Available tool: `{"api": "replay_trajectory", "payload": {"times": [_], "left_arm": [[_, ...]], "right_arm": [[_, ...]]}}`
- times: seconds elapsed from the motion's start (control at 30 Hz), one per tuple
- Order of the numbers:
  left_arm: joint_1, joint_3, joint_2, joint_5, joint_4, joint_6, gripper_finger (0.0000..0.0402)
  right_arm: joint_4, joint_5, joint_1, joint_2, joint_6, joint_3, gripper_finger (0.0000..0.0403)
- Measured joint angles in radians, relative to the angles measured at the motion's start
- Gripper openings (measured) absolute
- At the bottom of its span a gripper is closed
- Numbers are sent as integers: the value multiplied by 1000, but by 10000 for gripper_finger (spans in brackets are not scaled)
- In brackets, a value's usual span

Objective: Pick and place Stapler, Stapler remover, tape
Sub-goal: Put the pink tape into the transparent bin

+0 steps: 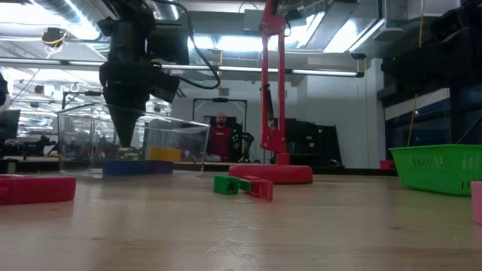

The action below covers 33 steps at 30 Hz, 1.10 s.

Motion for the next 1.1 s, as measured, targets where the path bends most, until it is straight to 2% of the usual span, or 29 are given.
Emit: {"api": "replay_trajectory", "payload": {"times": [0.2,0.5,0.8,0.87,1.1], "left_arm": [[0,0,-18,-3,11,0,143],[0,0,-112,-115,20,-72,141],[0,0,-235,-122,21,-164,135],[-7,0,-272,-160,22,-192,132],[-92,0,-417,-392,23,-207,118]], "right_arm": [[0,0,0,0,0,0,199],[0,0,0,0,0,0,199],[0,0,0,0,0,0,199],[0,0,0,0,0,0,199],[0,0,0,0,0,0,199]]}}
